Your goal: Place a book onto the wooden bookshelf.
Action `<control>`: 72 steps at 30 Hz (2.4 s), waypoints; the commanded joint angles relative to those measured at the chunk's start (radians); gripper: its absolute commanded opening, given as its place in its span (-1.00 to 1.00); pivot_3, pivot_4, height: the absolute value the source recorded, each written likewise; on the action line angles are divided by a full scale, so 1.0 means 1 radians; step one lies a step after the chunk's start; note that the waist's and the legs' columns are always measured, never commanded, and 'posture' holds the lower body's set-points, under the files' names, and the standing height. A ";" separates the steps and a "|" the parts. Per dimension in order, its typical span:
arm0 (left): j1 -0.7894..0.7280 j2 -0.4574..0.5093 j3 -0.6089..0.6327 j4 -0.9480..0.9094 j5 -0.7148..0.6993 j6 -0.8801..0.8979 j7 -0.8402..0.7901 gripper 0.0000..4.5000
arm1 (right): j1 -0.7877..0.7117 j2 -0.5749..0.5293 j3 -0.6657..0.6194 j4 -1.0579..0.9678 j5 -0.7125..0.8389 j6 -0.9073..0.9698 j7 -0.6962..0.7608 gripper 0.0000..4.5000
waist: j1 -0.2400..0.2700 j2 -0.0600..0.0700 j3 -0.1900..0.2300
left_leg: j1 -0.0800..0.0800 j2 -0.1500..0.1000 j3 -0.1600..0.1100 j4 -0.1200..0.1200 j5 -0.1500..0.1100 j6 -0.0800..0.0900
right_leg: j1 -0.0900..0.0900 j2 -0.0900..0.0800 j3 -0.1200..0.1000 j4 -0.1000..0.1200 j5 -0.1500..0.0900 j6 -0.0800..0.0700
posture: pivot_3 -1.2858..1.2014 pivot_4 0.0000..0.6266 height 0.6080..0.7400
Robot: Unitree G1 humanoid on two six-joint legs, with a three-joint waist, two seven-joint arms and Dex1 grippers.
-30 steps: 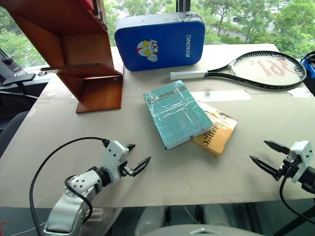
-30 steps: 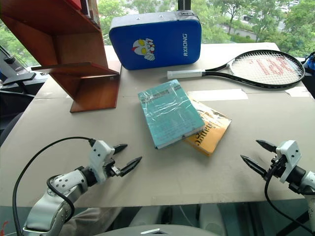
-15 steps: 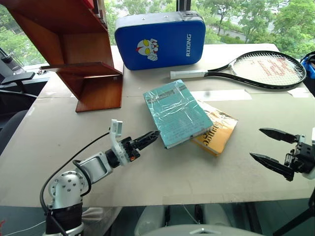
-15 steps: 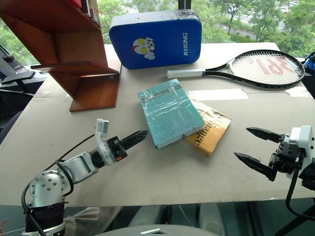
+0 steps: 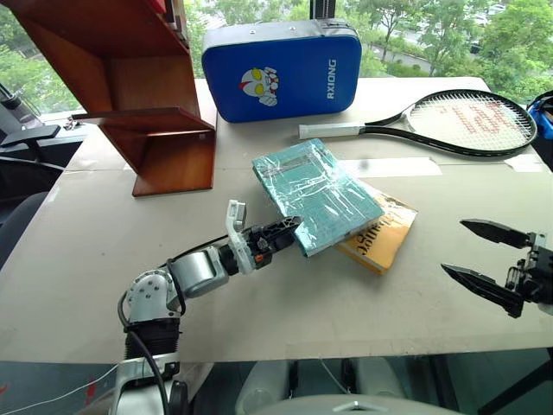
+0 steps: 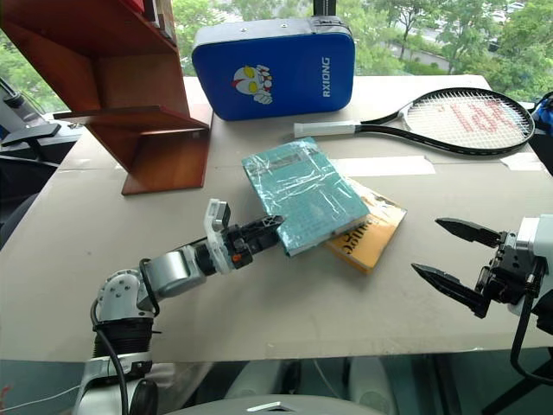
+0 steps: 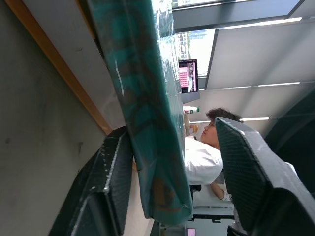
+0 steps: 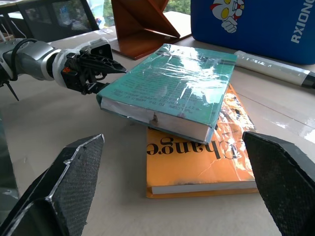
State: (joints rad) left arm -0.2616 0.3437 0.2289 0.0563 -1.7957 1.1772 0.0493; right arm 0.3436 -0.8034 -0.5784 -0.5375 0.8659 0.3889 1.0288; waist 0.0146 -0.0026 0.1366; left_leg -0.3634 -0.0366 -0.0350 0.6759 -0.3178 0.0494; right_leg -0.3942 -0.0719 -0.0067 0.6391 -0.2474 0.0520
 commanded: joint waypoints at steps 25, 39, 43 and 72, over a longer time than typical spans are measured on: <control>-0.372 0.564 -0.503 -0.516 1.612 -0.802 -0.360 -0.97 | -0.288 -0.007 0.056 0.107 0.056 0.054 -0.029 1.00 | -0.002 -0.003 0.005 | 0.001 -0.003 0.003 -0.005 0.000 0.000 | -0.001 0.001 0.002 -0.004 0.000 0.000 | 0.03 -0.52 1.00; -0.584 0.871 -0.337 -0.233 2.018 -1.043 -0.635 -0.97 | -0.660 0.039 0.094 0.170 0.301 0.203 -0.222 1.00 | -0.001 -0.007 0.009 | -0.018 -0.003 -0.001 -0.001 0.001 0.000 | -0.017 0.002 -0.006 -0.002 0.000 0.001 | 0.03 -0.52 1.00; -0.515 0.929 -0.285 -0.185 2.061 -1.078 -0.675 -0.97 | -0.719 0.045 0.105 0.187 0.319 0.226 -0.255 1.00 | -0.004 -0.008 0.010 | -0.019 -0.004 0.000 0.000 0.000 0.000 | -0.017 0.003 -0.006 0.001 0.000 0.001 | 0.03 -0.52 1.00; -0.169 1.078 0.000 0.130 2.120 -1.236 -0.720 0.10 | -0.765 0.091 0.114 0.239 0.254 0.216 -0.297 1.00 | -0.006 -0.011 0.013 | -0.020 -0.003 0.000 0.006 0.000 0.001 | -0.019 0.002 -0.005 0.006 0.000 0.001 | 0.03 -0.52 1.00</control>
State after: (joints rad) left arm -0.4256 1.3897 0.1862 0.1834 0.3164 -0.0668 -0.6893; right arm -0.4189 -0.7078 -0.4314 -0.2737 1.1193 0.6261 0.7312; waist 0.0087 -0.0135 0.1497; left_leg -0.3828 -0.0398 -0.0350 0.6815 -0.3176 0.0500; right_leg -0.4127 -0.0699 -0.0117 0.6451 -0.2474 0.0529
